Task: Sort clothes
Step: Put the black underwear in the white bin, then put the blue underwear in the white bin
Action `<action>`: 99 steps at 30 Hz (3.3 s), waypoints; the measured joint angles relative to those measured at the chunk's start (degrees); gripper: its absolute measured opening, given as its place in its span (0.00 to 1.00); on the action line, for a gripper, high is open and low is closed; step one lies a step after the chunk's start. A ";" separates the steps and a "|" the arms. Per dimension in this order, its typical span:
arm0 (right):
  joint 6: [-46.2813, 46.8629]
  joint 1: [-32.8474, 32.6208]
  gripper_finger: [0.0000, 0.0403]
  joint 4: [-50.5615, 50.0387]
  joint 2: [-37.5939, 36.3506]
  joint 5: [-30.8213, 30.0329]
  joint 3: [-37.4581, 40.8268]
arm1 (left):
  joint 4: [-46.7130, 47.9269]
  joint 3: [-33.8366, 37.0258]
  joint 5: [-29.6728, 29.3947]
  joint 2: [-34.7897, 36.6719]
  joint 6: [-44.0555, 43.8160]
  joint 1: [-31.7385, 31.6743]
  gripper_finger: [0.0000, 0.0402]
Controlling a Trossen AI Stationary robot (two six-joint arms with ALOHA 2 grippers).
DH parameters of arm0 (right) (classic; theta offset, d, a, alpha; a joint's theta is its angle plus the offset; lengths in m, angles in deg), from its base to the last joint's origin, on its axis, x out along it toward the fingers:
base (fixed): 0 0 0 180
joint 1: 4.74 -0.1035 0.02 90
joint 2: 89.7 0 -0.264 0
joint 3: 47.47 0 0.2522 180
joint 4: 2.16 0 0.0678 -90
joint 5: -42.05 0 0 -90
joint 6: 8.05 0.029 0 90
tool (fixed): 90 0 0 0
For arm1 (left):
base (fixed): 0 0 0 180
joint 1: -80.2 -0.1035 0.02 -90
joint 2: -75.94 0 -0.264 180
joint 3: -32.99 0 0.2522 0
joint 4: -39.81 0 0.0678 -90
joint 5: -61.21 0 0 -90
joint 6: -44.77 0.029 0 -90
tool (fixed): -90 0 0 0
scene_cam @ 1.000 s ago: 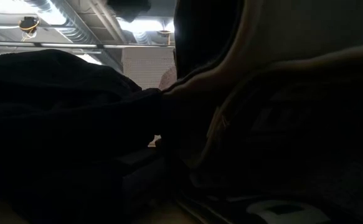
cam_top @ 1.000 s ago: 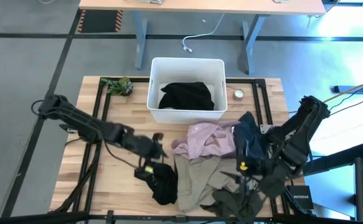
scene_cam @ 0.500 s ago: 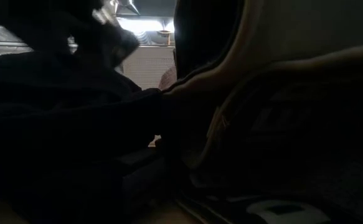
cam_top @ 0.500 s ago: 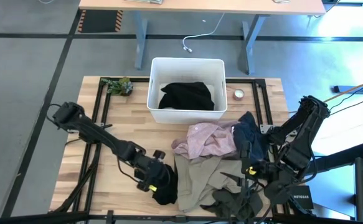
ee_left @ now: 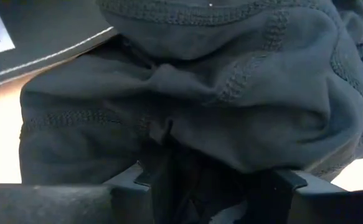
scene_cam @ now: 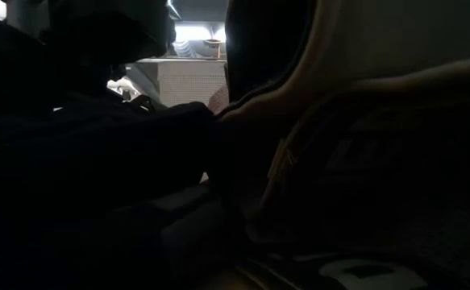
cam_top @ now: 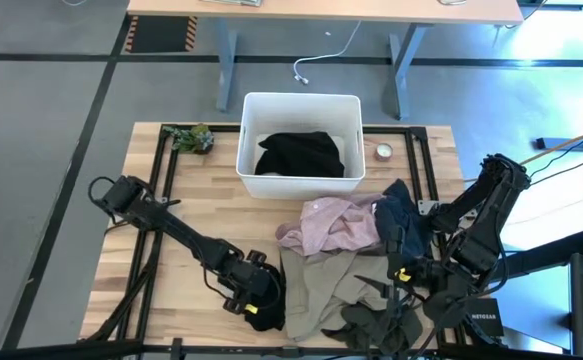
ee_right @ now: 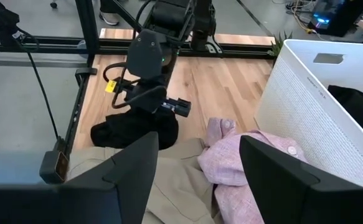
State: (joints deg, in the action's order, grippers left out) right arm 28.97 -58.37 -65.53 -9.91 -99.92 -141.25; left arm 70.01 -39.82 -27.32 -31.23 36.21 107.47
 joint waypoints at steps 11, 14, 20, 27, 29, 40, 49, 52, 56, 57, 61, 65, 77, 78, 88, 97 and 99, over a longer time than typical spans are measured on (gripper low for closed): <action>-0.26 0.00 0.60 -0.27 0.04 -1.55 -0.01 | 0.71 0.14 -0.35 0.53 -1.92 -0.28 0.04; -0.90 0.00 0.60 -0.26 0.04 -1.58 -0.01 | 1.33 -0.41 -0.39 1.63 -1.89 -0.46 0.03; -1.34 0.00 0.60 -0.24 0.04 -1.59 -0.01 | 5.56 -2.21 -1.65 7.42 -0.20 -0.59 0.01; -1.41 0.00 0.60 -0.24 0.04 -1.62 -0.01 | 8.00 -4.84 -5.68 18.73 3.49 -0.79 0.01; -1.41 0.01 0.60 -0.24 0.04 -1.62 -0.01 | 7.45 -5.81 -7.76 22.50 6.26 -1.05 0.01; -1.52 0.02 0.60 -0.28 0.04 -2.04 -0.01 | -6.03 -7.52 -22.30 37.22 25.39 -7.68 0.01; -1.54 0.02 0.60 -0.35 0.04 -2.03 -0.01 | -20.10 -7.56 -23.30 38.35 37.32 -20.79 0.03; -1.55 0.02 0.60 -0.37 0.04 -2.03 -0.01 | -21.67 -7.56 -23.34 37.62 36.56 -26.64 0.03; -1.56 0.02 0.60 -0.57 0.04 -2.01 -0.01 | -21.76 -7.56 -23.47 36.46 32.42 -33.82 0.03; -1.56 0.02 0.60 -0.76 0.04 -2.01 -0.01 | -21.57 -7.56 -23.49 36.14 30.87 -35.21 0.03; -1.56 0.02 0.60 -1.44 0.04 -2.01 -0.01 | -21.22 -7.56 -23.43 34.53 26.06 -39.53 0.03; -1.56 0.02 0.60 -1.40 0.04 -2.01 -0.01 | -21.37 -7.56 -23.40 33.03 22.21 -41.68 0.03; -1.56 0.02 0.60 -1.33 0.04 -2.01 -0.01 | -14.58 -7.57 -23.23 32.04 11.68 -43.15 0.32; -1.54 0.02 0.60 -1.33 0.04 -2.01 -0.01 | -13.17 -7.58 -23.23 32.23 11.58 -43.15 0.34; -1.54 0.02 0.60 -1.31 0.04 -2.00 -0.01 | -6.16 -5.74 -21.85 36.90 7.49 -38.15 0.41; -1.54 2.27 0.60 -1.86 0.20 -1.82 -0.03 | -25.62 4.50 -19.69 39.55 8.14 -33.23 0.41; -1.54 4.05 0.60 -3.03 0.22 -0.77 -0.03 | -29.61 6.20 -19.38 39.67 7.68 -32.21 0.41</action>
State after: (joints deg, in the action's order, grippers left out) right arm 27.43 -54.33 -68.56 -9.69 -100.69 -141.28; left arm 40.40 -33.62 -46.70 8.44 43.89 75.26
